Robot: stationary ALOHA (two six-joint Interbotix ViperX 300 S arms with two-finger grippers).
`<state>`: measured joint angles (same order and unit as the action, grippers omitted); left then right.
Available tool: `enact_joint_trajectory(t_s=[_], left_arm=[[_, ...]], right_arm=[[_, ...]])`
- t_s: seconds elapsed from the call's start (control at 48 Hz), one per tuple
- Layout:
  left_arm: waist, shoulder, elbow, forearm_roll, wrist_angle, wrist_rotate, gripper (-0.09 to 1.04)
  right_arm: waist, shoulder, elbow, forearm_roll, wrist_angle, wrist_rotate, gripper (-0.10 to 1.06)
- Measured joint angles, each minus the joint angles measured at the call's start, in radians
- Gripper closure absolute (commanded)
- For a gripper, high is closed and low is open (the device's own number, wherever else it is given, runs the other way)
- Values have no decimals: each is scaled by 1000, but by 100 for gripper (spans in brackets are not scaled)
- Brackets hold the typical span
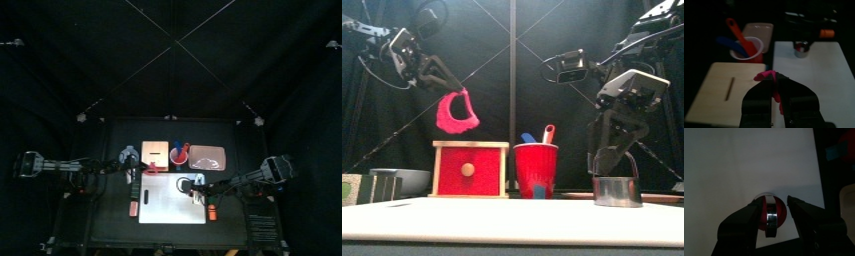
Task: Get the cutter from the drawer then cut the dough then place the extra dough in the bowl
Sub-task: Place the extra dough in the bowl
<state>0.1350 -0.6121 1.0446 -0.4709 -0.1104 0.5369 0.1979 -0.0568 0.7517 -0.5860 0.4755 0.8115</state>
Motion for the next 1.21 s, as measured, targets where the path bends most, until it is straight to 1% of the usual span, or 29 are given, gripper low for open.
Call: enact_joint_trajectory(t_s=[0.146, 0.271, 0.396, 0.521, 0.625, 0.688, 0.812, 0.917, 1.0, 1.083, 1.208], left_arm=[[114, -170, 71, 5, 61, 5, 46], [235, -284, 109, 8, 179, 2, 46], [342, -325, 143, 9, 264, 5, 46], [425, -307, 184, 11, 293, 9, 46], [439, -250, 207, 20, 284, 11, 43], [437, -198, 213, 25, 264, 2, 39], [426, -97, 215, 29, 218, 0, 26], [408, -35, 215, 31, 187, 2, 13], [408, -17, 215, 18, 158, -9, 4], [411, -15, 216, -20, 138, -20, -2], [422, -34, 221, -115, 129, -40, -4]], right_arm=[[-2, 5, 0, 0, 0, 0, 16], [-2, 5, 0, 0, 0, 0, 16], [-5, 9, 0, 0, 0, 0, 16], [-8, 12, 0, 0, 0, 0, 16], [-9, 20, 0, 0, -2, 0, 16], [-11, 23, 0, 0, -3, -2, 16], [-15, 29, 0, 0, -3, 0, 16], [-18, 29, 0, 0, -3, 0, 16], [-18, 29, 0, 0, -3, 0, 16], [-18, 29, 0, 0, -3, 0, 16], [-20, 29, -2, 9, -2, 0, 16]])
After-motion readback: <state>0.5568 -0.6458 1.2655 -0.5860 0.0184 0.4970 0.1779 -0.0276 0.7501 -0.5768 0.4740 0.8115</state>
